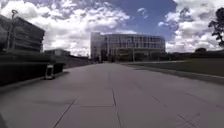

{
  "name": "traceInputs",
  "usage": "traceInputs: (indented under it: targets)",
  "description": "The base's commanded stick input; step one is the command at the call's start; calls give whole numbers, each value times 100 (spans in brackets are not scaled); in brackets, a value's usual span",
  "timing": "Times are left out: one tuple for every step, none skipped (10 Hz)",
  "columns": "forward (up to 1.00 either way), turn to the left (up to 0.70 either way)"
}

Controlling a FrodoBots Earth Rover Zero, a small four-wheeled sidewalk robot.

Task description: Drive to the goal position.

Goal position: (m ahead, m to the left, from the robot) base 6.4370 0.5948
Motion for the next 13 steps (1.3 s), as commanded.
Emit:
traceInputs:
  targets:
    - [70,0]
    - [70,0]
    - [70,0]
    - [70,0]
    - [70,0]
    - [70,0]
    - [70,0]
    - [70,0]
    - [70,0]
    - [70,0]
    - [70,0]
    - [70,0]
    - [70,0]
